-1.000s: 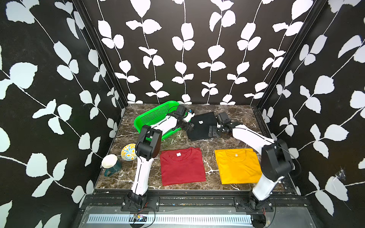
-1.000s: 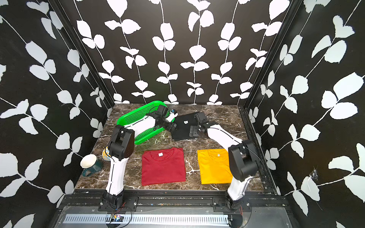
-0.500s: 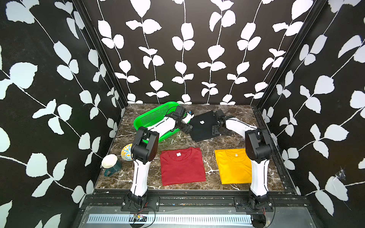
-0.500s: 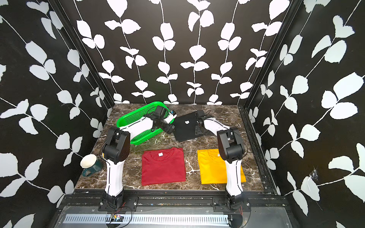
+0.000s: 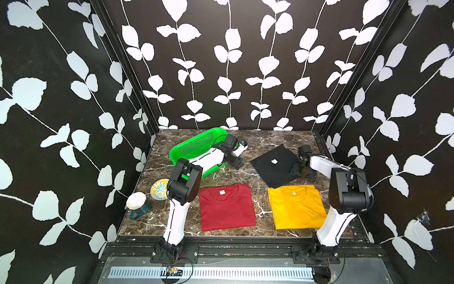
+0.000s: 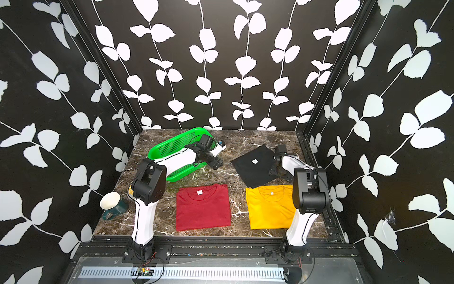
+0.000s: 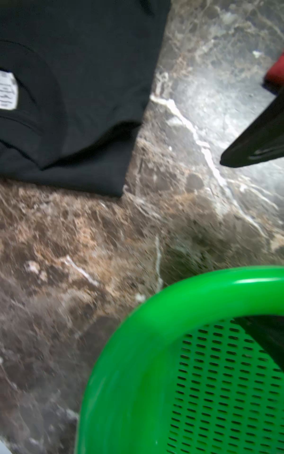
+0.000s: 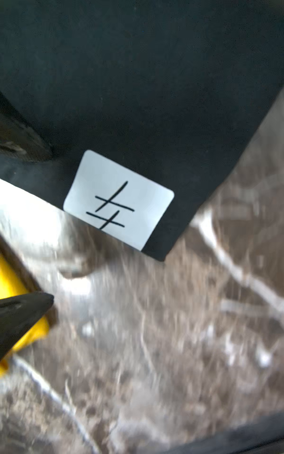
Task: Put the folded t-shirts into the basket
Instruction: Move the T-shirt to the center of the board.
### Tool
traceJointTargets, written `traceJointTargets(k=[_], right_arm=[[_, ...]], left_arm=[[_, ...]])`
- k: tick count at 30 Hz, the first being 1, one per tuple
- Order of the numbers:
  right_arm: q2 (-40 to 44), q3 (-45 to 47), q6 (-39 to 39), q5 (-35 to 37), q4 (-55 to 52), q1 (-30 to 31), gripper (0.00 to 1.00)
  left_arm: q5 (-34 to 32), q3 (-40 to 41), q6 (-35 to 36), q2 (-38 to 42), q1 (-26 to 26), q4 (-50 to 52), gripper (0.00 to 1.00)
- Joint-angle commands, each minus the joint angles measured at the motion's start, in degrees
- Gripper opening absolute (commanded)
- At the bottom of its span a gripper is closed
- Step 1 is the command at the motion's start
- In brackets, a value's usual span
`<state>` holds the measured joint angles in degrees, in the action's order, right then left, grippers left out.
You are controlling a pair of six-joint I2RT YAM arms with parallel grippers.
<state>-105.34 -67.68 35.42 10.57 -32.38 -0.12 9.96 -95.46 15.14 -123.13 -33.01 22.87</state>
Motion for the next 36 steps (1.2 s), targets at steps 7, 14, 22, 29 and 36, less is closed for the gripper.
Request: traceJointTargets(k=[7,14,22,29,36], right_arm=[[10.8,2.7,1.1,-6.8,0.6,0.2,0.86],[22.3,8.1,2.0,-10.6,1.9,3.4,0.86],[28.0,10.0,-2.5,-13.7,-0.3,9.2,0.86],[29.2,10.4,-4.8,-15.8,-1.7,14.5,0.86],[29.8,10.3,-4.6,-19.3,-1.5,16.0,0.86]], left_arm=[[1.2,-8.8,4.7,-6.9,-4.7,3.3,0.81],[2.6,-18.3,10.8,-11.8,-5.6,7.8,0.71],[-1.8,-15.8,11.5,-7.2,-6.2,8.6,0.75],[-6.6,-7.6,2.9,0.4,-6.3,4.8,0.78],[-10.0,-6.2,-3.7,1.6,-6.3,3.3,0.7]])
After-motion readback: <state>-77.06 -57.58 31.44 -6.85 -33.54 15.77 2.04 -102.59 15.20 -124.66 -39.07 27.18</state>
